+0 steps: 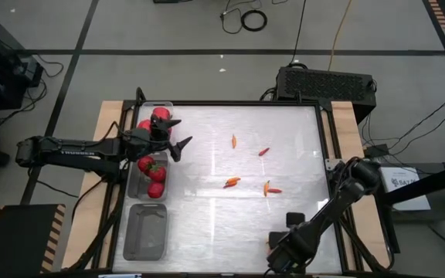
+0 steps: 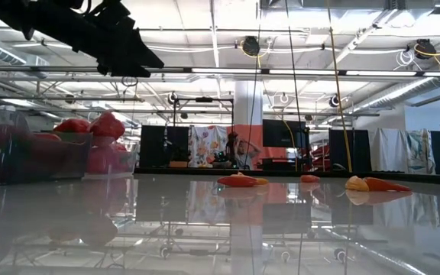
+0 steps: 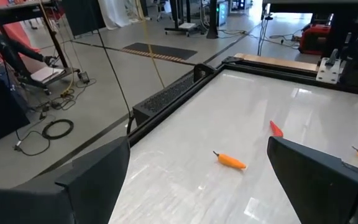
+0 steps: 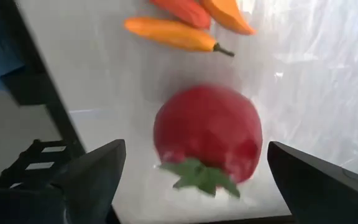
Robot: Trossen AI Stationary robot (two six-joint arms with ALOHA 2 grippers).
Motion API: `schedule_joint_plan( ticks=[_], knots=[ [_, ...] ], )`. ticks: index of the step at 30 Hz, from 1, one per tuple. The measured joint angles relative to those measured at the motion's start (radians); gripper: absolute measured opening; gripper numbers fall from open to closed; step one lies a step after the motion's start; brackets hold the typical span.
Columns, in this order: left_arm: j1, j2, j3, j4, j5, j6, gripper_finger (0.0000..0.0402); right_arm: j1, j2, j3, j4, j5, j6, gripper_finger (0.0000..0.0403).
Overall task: Sort produce into baskets
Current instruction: Put the tomato into the top black transparent bin
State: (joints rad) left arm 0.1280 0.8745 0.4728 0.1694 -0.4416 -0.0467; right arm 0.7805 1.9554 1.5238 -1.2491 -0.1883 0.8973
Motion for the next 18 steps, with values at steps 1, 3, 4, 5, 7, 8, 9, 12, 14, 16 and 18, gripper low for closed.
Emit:
schedule_joint_plan(
  ticks=[1,3,4,5,7,8,9,12,14,16,18],
  knots=[
    [0.000,0.000,0.000,0.000,0.000,0.000,0.0384,-0.001,0.010,0.000,0.001,0.003,-0.004,0.0384],
    [0.000,0.000,0.000,0.000,0.000,0.000,0.0384,0.000,0.028,0.000,0.001,0.004,-0.019,0.0384],
    [0.000,0.000,0.000,0.000,0.000,0.000,0.0384,0.000,0.036,0.000,0.001,0.004,-0.020,0.0384],
    [0.000,0.000,0.000,0.000,0.000,0.000,0.0384,0.000,0.044,0.000,0.001,0.004,-0.020,0.0384],
    [0.000,0.000,0.000,0.000,0.000,0.000,0.0384,0.001,0.058,0.000,0.001,0.002,-0.019,0.0384],
    [0.000,0.000,0.000,-0.001,0.000,0.000,0.0384,0.000,0.066,0.000,0.001,0.002,-0.019,0.0384],
    [0.000,0.000,0.000,-0.001,0.000,0.000,0.0384,0.000,0.072,0.000,0.002,0.002,-0.018,0.0384],
    [0.000,0.000,0.000,-0.001,0.000,0.000,0.0384,0.000,0.086,-0.002,0.016,0.005,-0.002,0.0384],
    [0.000,0.000,0.000,-0.002,0.000,0.000,0.0384,0.002,0.092,-0.005,0.022,0.006,0.005,0.0384],
    [-0.004,0.000,0.000,-0.003,0.000,0.000,0.0384,0.002,0.099,-0.005,0.042,-0.002,0.007,0.0384],
    [-0.007,0.000,0.000,-0.003,0.001,0.000,0.0384,0.005,0.103,-0.005,0.048,-0.003,0.007,0.0384]
  ],
)
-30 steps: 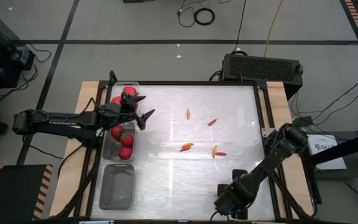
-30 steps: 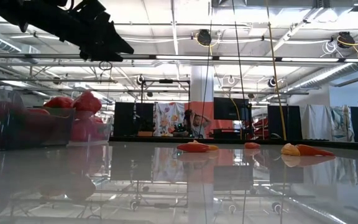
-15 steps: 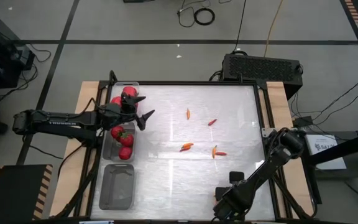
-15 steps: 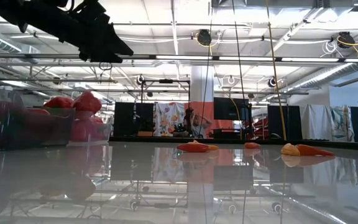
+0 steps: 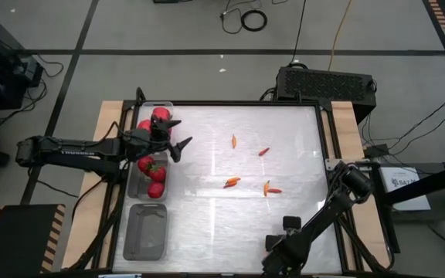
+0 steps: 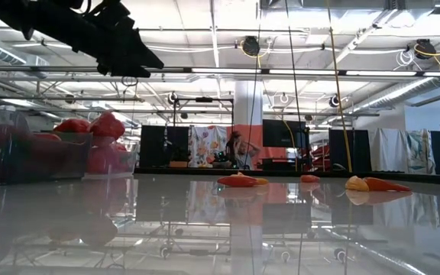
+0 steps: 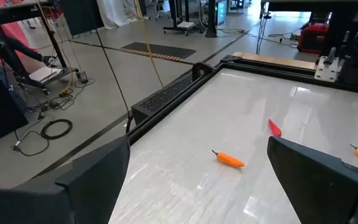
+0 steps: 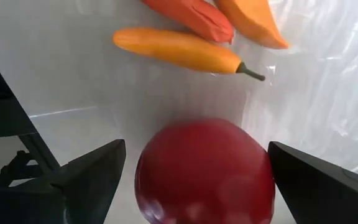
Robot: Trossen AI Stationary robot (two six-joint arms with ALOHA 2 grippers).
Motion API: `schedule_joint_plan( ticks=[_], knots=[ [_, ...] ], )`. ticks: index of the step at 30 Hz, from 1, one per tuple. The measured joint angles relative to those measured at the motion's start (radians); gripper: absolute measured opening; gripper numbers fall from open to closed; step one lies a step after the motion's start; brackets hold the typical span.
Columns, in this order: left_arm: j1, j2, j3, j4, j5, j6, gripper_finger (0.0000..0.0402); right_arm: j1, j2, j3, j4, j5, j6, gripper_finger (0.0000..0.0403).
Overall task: Sort produce into baskets
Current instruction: Put the tomato into the top black transparent bin
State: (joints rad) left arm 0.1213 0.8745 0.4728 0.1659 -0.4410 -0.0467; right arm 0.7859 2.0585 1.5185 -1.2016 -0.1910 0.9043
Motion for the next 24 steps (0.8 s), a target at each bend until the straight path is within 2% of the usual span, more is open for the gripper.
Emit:
schedule_joint_plan(
  ticks=[7,17,24],
  knots=[
    [-0.004,0.000,0.000,0.000,0.002,0.000,0.0384,-0.001,0.004,0.000,-0.011,-0.022,0.011,0.0371],
    [-0.004,0.000,0.000,0.000,0.003,0.000,0.0384,-0.036,0.004,0.011,-0.046,-0.023,-0.029,0.0298],
    [-0.004,0.000,0.000,-0.018,0.003,0.000,0.0384,-0.080,-0.018,0.061,-0.205,-0.013,-0.119,0.0298]
  ],
)
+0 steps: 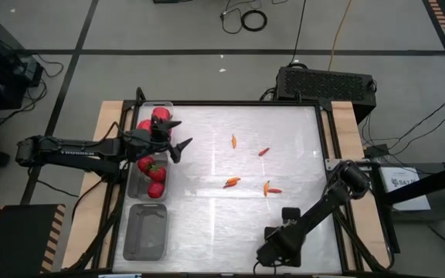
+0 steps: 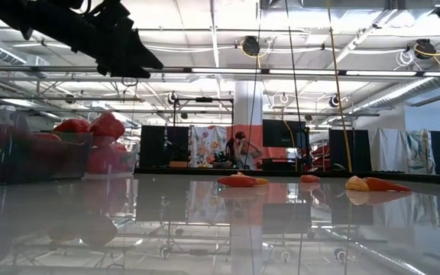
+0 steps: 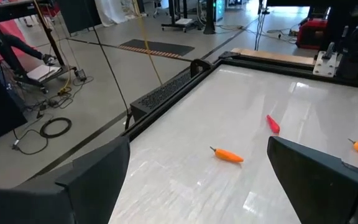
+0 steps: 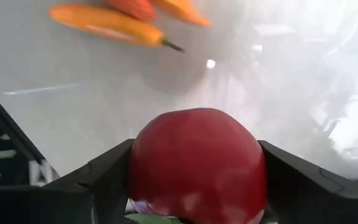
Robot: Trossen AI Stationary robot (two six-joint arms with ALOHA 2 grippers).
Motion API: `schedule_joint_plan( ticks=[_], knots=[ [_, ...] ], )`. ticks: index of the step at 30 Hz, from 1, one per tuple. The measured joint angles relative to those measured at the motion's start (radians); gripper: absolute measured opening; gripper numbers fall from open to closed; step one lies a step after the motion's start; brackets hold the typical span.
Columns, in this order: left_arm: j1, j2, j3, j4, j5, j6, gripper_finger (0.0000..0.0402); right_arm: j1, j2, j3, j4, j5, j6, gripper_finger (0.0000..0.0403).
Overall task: Sort produce into baskets
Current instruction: Put the tomato into the top black transparent bin
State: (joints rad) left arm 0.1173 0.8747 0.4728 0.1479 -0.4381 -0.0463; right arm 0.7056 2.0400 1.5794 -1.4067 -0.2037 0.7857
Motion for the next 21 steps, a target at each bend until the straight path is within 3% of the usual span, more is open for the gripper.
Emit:
schedule_joint_plan(
  ticks=[5,11,15,21],
  knots=[
    [0.000,0.000,0.000,-0.037,-0.015,0.008,0.0384,-0.056,-0.029,0.063,-0.078,0.131,-0.070,0.0298],
    [0.001,0.000,0.000,-0.050,-0.035,0.026,0.0384,-0.164,-0.050,0.123,0.016,0.419,-0.251,0.0301],
    [0.012,0.000,0.000,-0.083,-0.069,0.026,0.0384,-0.266,-0.050,0.126,0.304,0.602,-0.467,0.0301],
    [0.027,0.000,0.000,-0.122,-0.090,0.002,0.0384,-0.426,-0.020,0.126,0.979,0.601,-0.877,0.0301]
  ],
)
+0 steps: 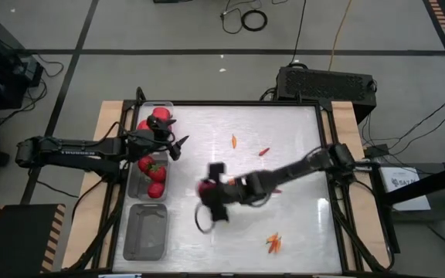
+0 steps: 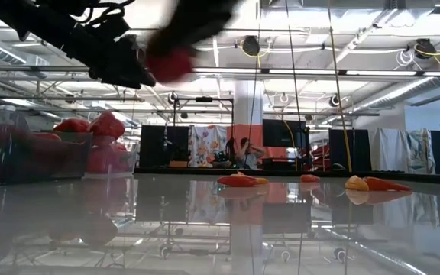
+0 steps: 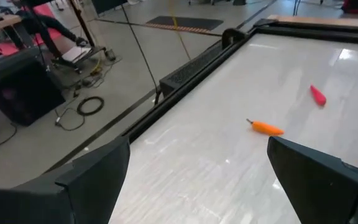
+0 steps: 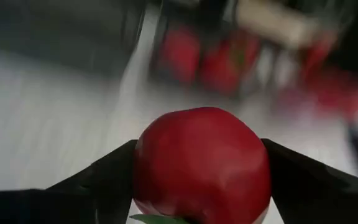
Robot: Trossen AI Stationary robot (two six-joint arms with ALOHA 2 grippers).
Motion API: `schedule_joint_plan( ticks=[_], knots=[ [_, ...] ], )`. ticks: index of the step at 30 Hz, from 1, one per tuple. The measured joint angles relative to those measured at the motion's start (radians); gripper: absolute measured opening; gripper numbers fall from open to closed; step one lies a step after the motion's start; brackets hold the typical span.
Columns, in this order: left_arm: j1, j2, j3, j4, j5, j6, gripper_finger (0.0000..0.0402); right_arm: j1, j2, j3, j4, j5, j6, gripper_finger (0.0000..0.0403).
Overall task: Sort produce into baskets
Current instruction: Put the tomato into the top black transparent bin
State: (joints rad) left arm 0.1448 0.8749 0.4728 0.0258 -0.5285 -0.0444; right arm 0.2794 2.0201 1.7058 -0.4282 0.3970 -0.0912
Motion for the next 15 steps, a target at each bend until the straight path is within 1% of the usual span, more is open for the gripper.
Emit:
schedule_joint_plan(
  ticks=[2,4,6,9,10,12,15],
  knots=[
    [0.000,0.000,0.000,-0.028,-0.023,0.000,0.0384,-0.046,0.017,0.000,0.207,-0.062,-0.089,0.0302],
    [-0.001,0.000,0.000,-0.049,-0.079,-0.003,0.0384,-0.088,0.044,0.001,0.391,-0.152,-0.120,0.0302],
    [0.000,0.000,0.000,-0.072,-0.164,-0.005,0.0384,-0.123,0.081,0.002,0.544,-0.262,-0.120,0.0302],
    [0.010,0.000,0.000,-0.086,-0.324,-0.043,0.0384,-0.159,0.146,0.002,0.689,-0.394,-0.102,0.0302],
    [0.017,0.000,0.000,-0.092,-0.388,-0.063,0.0384,-0.168,0.170,0.001,0.728,-0.418,-0.096,0.0302],
    [0.033,0.000,0.000,-0.115,-0.489,-0.116,0.0384,-0.181,0.211,0.000,0.799,-0.430,-0.084,0.0302],
    [0.064,0.000,0.000,-0.148,-0.578,-0.196,0.0384,-0.199,0.271,0.000,0.934,-0.429,-0.075,0.0302]
  ],
)
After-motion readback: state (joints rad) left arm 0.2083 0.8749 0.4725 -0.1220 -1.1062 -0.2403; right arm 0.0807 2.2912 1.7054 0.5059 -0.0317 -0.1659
